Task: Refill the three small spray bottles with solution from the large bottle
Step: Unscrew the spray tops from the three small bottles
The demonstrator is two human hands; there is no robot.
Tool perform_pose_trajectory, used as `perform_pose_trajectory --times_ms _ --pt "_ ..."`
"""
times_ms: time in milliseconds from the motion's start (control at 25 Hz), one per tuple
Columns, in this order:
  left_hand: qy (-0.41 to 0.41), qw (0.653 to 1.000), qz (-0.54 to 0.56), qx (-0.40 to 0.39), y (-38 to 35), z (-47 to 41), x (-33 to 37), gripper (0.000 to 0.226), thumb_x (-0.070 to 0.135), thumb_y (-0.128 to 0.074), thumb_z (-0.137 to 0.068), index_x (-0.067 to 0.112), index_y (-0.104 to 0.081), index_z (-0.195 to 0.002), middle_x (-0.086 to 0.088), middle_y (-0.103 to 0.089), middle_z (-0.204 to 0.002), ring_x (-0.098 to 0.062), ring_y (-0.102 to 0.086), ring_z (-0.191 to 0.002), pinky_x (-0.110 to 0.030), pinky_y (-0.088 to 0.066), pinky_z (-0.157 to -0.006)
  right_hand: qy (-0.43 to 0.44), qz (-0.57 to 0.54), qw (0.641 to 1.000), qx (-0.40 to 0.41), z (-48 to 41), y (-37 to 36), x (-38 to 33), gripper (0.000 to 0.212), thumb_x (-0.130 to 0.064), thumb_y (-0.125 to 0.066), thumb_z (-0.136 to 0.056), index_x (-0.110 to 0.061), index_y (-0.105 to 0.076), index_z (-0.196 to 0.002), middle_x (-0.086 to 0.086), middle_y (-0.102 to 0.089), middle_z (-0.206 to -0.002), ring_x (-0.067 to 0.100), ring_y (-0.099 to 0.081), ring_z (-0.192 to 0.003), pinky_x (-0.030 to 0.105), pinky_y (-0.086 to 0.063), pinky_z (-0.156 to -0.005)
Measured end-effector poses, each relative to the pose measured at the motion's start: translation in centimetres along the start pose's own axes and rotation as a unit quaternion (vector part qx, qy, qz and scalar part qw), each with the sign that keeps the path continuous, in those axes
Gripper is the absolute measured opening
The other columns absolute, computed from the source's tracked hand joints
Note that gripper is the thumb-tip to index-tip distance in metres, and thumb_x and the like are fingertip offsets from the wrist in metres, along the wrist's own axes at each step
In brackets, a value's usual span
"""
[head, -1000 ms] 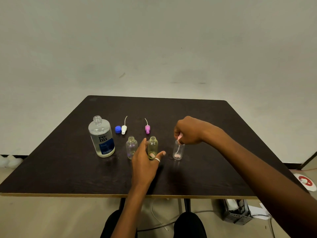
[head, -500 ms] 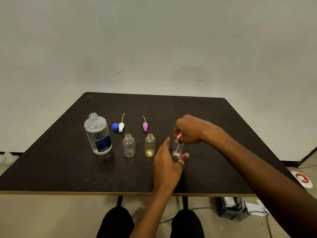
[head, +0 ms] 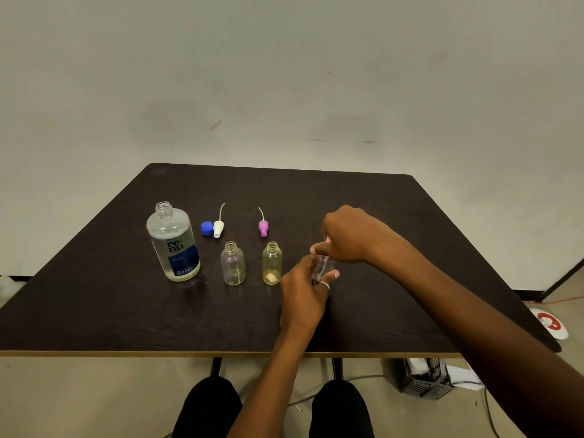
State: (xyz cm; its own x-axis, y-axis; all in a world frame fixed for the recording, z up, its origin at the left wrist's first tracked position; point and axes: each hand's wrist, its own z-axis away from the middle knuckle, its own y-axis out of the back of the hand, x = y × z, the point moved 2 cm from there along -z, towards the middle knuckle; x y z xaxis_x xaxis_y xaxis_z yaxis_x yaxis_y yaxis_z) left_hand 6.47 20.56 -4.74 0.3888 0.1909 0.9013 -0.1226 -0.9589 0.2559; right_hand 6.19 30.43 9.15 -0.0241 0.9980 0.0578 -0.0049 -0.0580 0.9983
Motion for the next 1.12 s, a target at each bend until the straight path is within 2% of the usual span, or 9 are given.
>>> perform_pose_trajectory --times_ms 80,200,360,520,600,720,800,960,1120 --pt "-0.007 1.0 0.003 0.002 0.0 -0.1 -0.1 0.023 0.026 -0.08 -0.084 0.032 -0.065 -0.1 0.02 -0.066 -0.084 0.006 -0.065 -0.084 -0.006 -0.047 -0.071 0.011 0.012 1.0 0.015 0.1 -0.2 -0.4 0.034 -0.036 -0.062 -0.09 -0.014 -0.054 -0.065 0.002 -0.057 -0.064 0.016 -0.06 -0.059 0.032 -0.056 -0.061" --pt "0.008 1.0 0.01 0.0 0.2 -0.2 -0.3 0.031 0.027 -0.081 -0.083 0.025 -0.069 -0.112 0.026 -0.065 -0.087 0.011 -0.064 -0.087 -0.004 -0.047 -0.074 0.063 0.004 0.998 -0.021 0.4 0.1 -0.5 0.006 -0.015 -0.064 -0.086 -0.015 -0.067 -0.082 -0.001 -0.066 -0.08 0.015 -0.062 -0.072 0.028 -0.054 -0.066" --pt "0.007 1.0 0.005 -0.014 0.1 -0.3 -0.4 0.032 0.031 -0.079 -0.084 0.029 -0.067 -0.115 0.024 -0.066 -0.091 0.01 -0.064 -0.089 -0.004 -0.048 -0.074 0.108 -0.024 0.993 -0.051 1.0 0.2 -0.3 0.019 -0.003 -0.066 -0.081 -0.021 -0.069 -0.088 -0.006 -0.065 -0.095 0.013 -0.062 -0.089 0.027 -0.052 -0.078" --pt "0.019 1.0 0.012 -0.008 0.0 -0.3 -0.5 0.036 0.03 -0.08 -0.083 0.026 -0.067 -0.117 0.025 -0.065 -0.095 0.011 -0.063 -0.089 -0.008 -0.049 -0.079 0.098 -0.057 0.992 -0.047 1.0 1.1 0.7 0.039 -0.018 -0.069 -0.083 -0.024 -0.063 -0.122 -0.004 -0.064 -0.121 0.016 -0.059 -0.109 0.029 -0.049 -0.089" --pt "0.017 1.0 0.011 -0.004 0.0 -0.4 -0.5 0.038 0.028 -0.081 -0.082 0.026 -0.068 -0.118 0.025 -0.065 -0.097 0.011 -0.063 -0.09 -0.011 -0.05 -0.081 0.059 -0.055 0.997 -0.013 0.5 1.5 1.0 0.03 -0.043 -0.063 -0.087 -0.02 -0.067 -0.107 -0.001 -0.069 -0.101 0.017 -0.064 -0.09 0.029 -0.051 -0.075" --pt "0.016 1.0 0.006 -0.002 -0.1 -0.3 -0.6 0.039 0.029 -0.081 -0.082 0.025 -0.067 -0.118 0.033 -0.06 -0.089 0.018 -0.06 -0.087 -0.005 -0.046 -0.077 0.001 0.002 1.0 0.006 0.1 1.0 0.5 0.052 -0.06 -0.052 -0.088 -0.014 -0.056 -0.064 0.002 -0.057 -0.059 0.016 -0.055 -0.054 0.031 -0.047 -0.054" --pt "0.013 1.0 -0.001 -0.001 -0.2 -0.3 -0.8 0.037 0.03 -0.081 -0.082 0.025 -0.067 -0.116 0.036 -0.057 -0.086 0.023 -0.058 -0.086 0.001 -0.043 -0.073 0.004 0.011 1.0 0.008 0.1 0.4 0.1 0.045 -0.053 -0.056 -0.089 -0.015 -0.056 -0.064 0.0 -0.057 -0.061 0.016 -0.057 -0.056 0.031 -0.05 -0.055" --pt "0.015 1.0 0.003 -0.004 -0.2 -0.4 -0.8 0.04 0.03 -0.08 -0.083 0.025 -0.067 -0.12 0.031 -0.059 -0.093 0.02 -0.058 -0.087 0.001 -0.043 -0.074 0.057 -0.023 0.997 -0.04 0.1 0.6 0.4 0.004 -0.025 -0.064 -0.085 -0.021 -0.065 -0.084 -0.006 -0.065 -0.083 0.011 -0.061 -0.076 0.025 -0.05 -0.065" --pt "0.01 1.0 0.007 -0.008 -0.1 -0.4 -0.8 0.038 0.031 -0.079 -0.084 0.026 -0.066 -0.118 0.03 -0.06 -0.093 0.016 -0.06 -0.088 -0.003 -0.045 -0.075 0.103 -0.063 0.991 -0.058 0.2 1.1 0.4 0.026 -0.006 -0.065 -0.079 -0.024 -0.071 -0.097 -0.008 -0.068 -0.101 0.01 -0.063 -0.093 0.028 -0.053 -0.081"
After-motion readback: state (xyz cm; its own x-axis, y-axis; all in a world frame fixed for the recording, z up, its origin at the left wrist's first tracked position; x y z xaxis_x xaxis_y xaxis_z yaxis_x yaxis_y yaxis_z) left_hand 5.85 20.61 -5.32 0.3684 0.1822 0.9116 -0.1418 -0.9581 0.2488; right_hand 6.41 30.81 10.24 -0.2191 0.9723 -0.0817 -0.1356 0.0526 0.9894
